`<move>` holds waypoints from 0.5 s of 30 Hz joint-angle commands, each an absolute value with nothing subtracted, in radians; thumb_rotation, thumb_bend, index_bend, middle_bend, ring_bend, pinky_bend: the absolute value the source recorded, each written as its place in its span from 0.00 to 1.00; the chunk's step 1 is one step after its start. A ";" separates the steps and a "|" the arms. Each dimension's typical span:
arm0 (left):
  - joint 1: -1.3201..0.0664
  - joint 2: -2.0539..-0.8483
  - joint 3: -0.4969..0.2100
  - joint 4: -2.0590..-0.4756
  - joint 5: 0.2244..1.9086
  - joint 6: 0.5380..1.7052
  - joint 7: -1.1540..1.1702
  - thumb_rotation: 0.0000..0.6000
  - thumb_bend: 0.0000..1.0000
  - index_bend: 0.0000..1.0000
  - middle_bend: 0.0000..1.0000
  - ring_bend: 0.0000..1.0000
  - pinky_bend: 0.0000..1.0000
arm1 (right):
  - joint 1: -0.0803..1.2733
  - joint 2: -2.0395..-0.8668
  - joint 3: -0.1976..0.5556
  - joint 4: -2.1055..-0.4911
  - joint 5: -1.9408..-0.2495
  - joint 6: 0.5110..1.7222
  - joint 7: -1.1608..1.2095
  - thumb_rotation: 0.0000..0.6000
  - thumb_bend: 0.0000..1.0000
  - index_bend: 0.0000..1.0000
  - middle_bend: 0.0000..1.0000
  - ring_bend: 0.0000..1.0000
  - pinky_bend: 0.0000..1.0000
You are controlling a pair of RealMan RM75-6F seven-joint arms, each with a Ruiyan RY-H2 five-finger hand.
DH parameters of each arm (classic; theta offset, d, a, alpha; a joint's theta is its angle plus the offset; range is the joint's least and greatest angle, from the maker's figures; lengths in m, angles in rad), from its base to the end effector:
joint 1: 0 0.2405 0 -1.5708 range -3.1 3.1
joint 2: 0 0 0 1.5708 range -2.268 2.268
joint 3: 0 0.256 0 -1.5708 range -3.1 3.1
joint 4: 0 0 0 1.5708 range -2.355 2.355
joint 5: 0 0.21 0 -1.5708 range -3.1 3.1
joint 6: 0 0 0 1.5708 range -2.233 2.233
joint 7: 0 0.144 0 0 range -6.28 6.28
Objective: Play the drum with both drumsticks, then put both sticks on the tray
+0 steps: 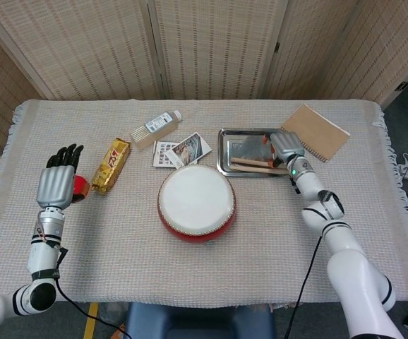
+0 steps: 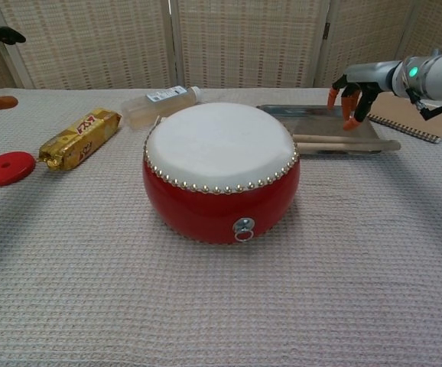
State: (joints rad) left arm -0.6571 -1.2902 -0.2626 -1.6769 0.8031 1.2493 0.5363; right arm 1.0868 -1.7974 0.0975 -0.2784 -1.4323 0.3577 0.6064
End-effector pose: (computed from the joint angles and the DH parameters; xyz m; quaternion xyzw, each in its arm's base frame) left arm -0.1964 0.3580 0.1095 -0.6009 -0.3819 -0.3454 0.6114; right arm -0.2071 -0.5191 0.0274 0.7085 -0.4319 0.2524 0.4978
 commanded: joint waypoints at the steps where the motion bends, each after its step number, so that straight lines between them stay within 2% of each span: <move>1: -0.652 -1.278 -0.263 -1.679 0.810 1.243 0.525 1.00 0.36 0.00 0.00 0.00 0.12 | 1.075 -1.762 0.109 -0.317 -1.426 0.407 0.591 1.00 0.17 0.31 0.44 0.31 0.40; 6: -0.634 -1.252 -0.268 -1.679 0.837 1.243 0.476 1.00 0.36 0.00 0.00 0.00 0.13 | 1.014 -1.644 0.131 -0.464 -1.415 0.555 0.561 1.00 0.17 0.31 0.44 0.32 0.40; 9: -0.619 -1.235 -0.272 -1.684 0.851 1.234 0.429 1.00 0.37 0.00 0.00 0.00 0.13 | 0.943 -1.543 0.153 -0.624 -1.392 0.674 0.499 1.00 0.17 0.32 0.44 0.32 0.40; 15: -0.569 -1.208 -0.264 -1.683 0.895 1.244 0.330 1.00 0.37 0.00 0.00 0.00 0.13 | 0.750 -1.329 0.180 -1.043 -1.308 0.910 0.302 1.00 0.17 0.32 0.44 0.32 0.40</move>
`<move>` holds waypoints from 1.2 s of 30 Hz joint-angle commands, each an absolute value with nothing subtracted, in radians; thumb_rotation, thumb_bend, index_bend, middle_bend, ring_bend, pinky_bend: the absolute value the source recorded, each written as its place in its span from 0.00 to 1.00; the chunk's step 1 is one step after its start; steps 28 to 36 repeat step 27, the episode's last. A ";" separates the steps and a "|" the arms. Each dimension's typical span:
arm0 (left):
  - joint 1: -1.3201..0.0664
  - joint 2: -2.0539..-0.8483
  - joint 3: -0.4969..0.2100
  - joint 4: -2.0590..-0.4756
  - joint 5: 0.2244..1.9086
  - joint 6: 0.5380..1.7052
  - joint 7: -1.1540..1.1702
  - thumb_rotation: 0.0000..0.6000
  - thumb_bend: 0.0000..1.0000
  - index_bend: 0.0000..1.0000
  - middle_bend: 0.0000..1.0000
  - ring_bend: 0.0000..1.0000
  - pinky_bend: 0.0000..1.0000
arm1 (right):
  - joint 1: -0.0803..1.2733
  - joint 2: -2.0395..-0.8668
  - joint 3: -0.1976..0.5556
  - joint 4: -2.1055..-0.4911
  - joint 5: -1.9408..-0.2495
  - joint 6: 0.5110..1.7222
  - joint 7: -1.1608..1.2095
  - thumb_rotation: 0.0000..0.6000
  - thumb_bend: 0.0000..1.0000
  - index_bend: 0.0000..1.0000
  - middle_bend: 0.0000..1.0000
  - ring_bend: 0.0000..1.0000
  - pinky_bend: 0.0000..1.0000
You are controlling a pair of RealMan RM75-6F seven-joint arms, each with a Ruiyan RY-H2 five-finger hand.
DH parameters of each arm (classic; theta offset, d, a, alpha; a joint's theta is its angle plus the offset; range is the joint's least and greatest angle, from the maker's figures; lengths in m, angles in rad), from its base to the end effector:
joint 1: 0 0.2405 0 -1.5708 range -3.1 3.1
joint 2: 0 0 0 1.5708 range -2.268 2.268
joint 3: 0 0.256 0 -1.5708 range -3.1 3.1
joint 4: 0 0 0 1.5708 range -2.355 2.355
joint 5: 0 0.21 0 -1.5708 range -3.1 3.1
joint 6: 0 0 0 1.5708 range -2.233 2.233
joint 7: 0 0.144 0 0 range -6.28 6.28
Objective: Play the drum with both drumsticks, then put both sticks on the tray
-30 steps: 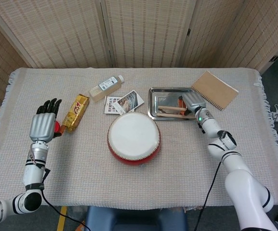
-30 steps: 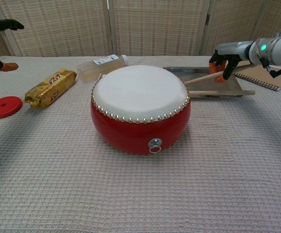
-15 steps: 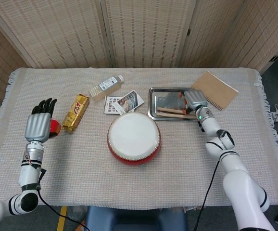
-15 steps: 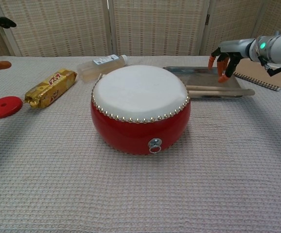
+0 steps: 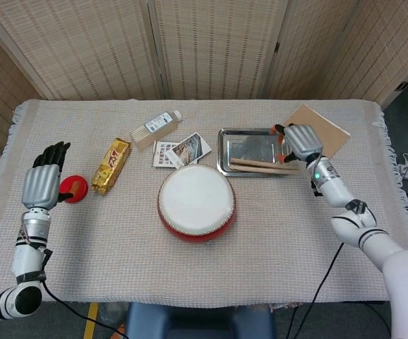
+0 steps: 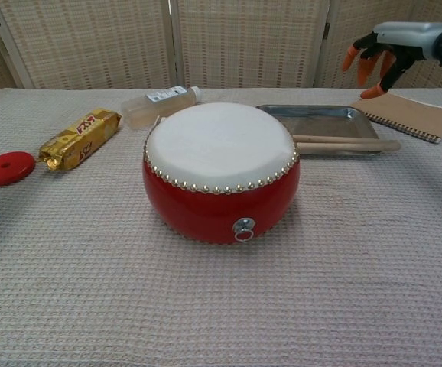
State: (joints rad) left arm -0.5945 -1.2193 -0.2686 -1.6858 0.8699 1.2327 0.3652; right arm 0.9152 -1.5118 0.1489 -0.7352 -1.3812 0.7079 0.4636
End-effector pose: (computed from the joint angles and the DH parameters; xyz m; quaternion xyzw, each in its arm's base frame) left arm -0.2135 0.3504 0.1334 -0.5735 -0.4056 -0.3833 0.5998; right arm -0.2181 -0.4817 0.0853 0.6988 -0.3900 0.3682 0.4734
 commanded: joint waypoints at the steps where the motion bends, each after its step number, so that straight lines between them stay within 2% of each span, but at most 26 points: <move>1: -0.556 -1.206 -0.259 -1.682 0.907 1.253 0.314 1.00 0.37 0.00 0.00 0.00 0.13 | 0.711 -1.295 0.180 -1.119 -1.291 0.954 0.270 1.00 0.17 0.32 0.43 0.31 0.40; 5: -0.533 -1.203 -0.249 -1.681 0.929 1.271 0.288 1.00 0.37 0.00 0.00 0.00 0.13 | 0.648 -1.249 0.176 -1.231 -1.272 1.026 0.223 1.00 0.17 0.29 0.40 0.27 0.38; 7: -0.516 -1.203 -0.239 -1.681 0.947 1.287 0.273 1.00 0.37 0.00 0.00 0.00 0.13 | 0.606 -1.224 0.166 -1.294 -1.267 1.075 0.195 1.00 0.17 0.24 0.36 0.21 0.33; 10: -0.452 -1.206 -0.192 -1.705 1.016 1.352 0.237 1.00 0.37 0.00 0.00 0.00 0.13 | 0.472 -1.170 0.120 -1.449 -1.282 1.236 0.151 1.00 0.17 0.14 0.27 0.12 0.27; 15: -0.392 -1.212 -0.141 -1.728 1.119 1.422 0.217 1.00 0.37 0.00 0.00 0.00 0.13 | 0.362 -1.141 0.087 -1.566 -1.308 1.364 0.127 1.00 0.17 0.02 0.18 0.03 0.17; 20: -0.345 -1.221 -0.110 -1.758 1.193 1.482 0.216 1.00 0.37 0.00 0.00 0.00 0.13 | 0.269 -1.142 0.057 -1.634 -1.355 1.469 0.154 1.00 0.17 0.00 0.11 0.00 0.10; 27: -0.299 -1.249 -0.080 -1.755 1.279 1.558 0.297 1.00 0.37 0.00 0.00 0.00 0.11 | 0.194 -1.122 0.027 -1.700 -1.405 1.521 0.192 1.00 0.17 0.00 0.10 0.00 0.08; 36: -0.299 -1.249 -0.080 -1.755 1.279 1.558 0.297 1.00 0.37 0.00 0.00 0.00 0.11 | 0.194 -1.122 0.027 -1.700 -1.405 1.521 0.192 1.00 0.17 0.00 0.10 0.00 0.08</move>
